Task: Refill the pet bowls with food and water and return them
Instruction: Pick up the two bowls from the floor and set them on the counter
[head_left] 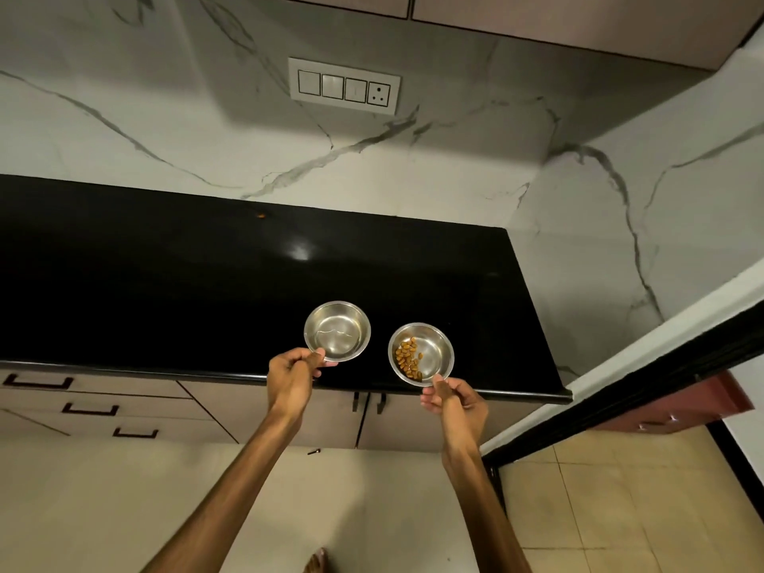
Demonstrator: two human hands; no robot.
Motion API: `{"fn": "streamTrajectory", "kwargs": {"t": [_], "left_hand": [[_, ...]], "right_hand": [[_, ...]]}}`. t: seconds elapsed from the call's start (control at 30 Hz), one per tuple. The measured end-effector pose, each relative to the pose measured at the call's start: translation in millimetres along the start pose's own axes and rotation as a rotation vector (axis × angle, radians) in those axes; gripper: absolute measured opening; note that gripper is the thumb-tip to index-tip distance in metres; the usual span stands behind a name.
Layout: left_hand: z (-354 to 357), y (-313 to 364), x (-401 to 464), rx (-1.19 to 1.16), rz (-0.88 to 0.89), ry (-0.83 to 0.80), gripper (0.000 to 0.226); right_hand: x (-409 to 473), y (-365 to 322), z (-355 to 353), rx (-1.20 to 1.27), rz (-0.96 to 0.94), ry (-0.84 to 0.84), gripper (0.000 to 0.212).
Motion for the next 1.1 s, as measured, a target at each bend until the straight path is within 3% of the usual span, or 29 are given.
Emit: {"fn": "streamTrajectory", "kwargs": {"t": [0.37,1.1], "left_hand": [[-26,-10,56,-0.015,-0.037,0.029,0.024],[0,-68,155,0.006,-0.136,0.114,0.035]], "right_hand": [[23,15,59,-0.039,0.014,-0.001,0.012],[147,30,113,-0.113,0.053,-0.055,0.009]]}}
Point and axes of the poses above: each hand's wrist, its own x-axis towards the middle knuckle, its own z-axis out of the palm, y = z × x, the point moved 2 cm from there along x, towards the middle knuckle, and after that the axes turned 7 degrees about z, right-handed, at the moved point
